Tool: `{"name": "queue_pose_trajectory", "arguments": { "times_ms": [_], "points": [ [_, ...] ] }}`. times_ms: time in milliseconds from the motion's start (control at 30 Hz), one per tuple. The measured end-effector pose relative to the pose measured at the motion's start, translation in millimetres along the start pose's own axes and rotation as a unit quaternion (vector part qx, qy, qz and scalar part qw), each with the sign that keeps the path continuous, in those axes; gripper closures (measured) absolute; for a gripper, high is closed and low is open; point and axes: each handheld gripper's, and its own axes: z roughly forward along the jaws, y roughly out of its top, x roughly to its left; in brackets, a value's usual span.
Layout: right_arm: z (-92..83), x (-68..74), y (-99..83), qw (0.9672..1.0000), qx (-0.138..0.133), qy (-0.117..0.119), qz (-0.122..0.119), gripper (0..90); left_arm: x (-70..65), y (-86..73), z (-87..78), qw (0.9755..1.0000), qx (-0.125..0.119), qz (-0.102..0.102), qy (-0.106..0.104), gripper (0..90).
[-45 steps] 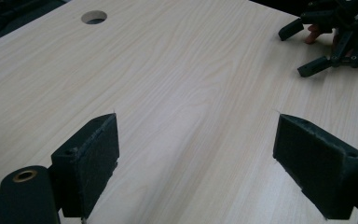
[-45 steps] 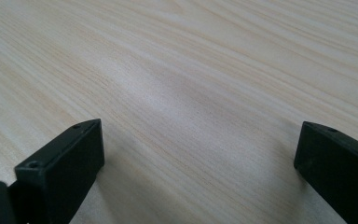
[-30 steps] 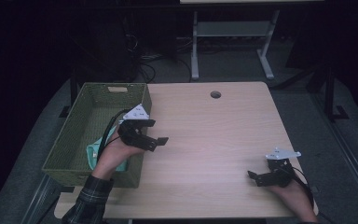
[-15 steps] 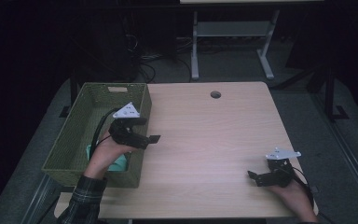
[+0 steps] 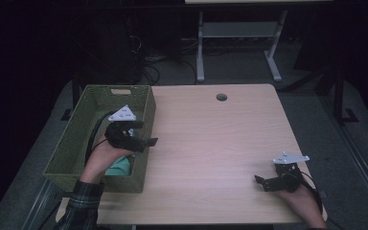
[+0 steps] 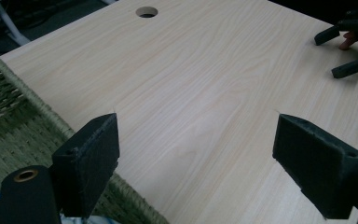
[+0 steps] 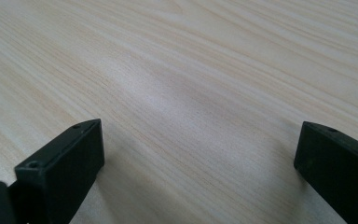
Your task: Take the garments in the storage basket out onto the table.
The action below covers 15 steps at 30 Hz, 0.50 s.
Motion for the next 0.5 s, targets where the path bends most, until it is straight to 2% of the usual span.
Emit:
{"name": "queue_pose_trajectory", "arguments": {
  "times_ms": [500],
  "points": [
    [-0.1,0.1,0.0,1.0000,0.000,0.000,0.001,1.3,16.6,-12.9,-13.4,0.9997,0.002,-0.015,0.020,13.9]
  ]
}}
